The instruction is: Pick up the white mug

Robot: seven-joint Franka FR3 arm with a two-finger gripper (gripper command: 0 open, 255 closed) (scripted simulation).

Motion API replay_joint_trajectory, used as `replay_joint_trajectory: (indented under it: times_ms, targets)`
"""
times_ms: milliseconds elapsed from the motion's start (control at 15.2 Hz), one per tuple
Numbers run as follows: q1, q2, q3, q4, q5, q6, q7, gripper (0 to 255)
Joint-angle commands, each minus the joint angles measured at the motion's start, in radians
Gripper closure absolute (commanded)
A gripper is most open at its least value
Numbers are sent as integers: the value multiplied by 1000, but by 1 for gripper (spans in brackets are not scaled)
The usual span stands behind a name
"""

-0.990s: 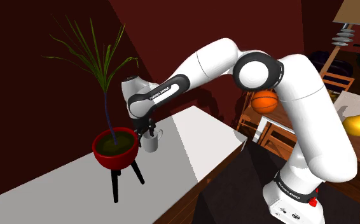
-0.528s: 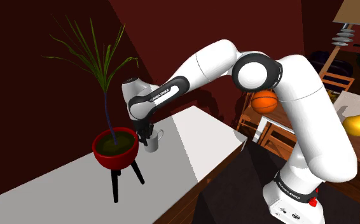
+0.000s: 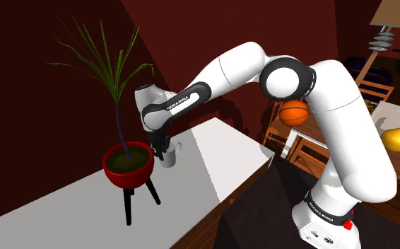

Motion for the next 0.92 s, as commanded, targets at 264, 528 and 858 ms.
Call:
replay_joint_trajectory:
  times_ms: [264,528,858]
  targets:
    - [-5,-47,7,4,9,-50,-5,255]
    - [-7,-76,11,13,15,-88,-7,255]
    - [-9,-97,14,23,19,-119,-10,255]
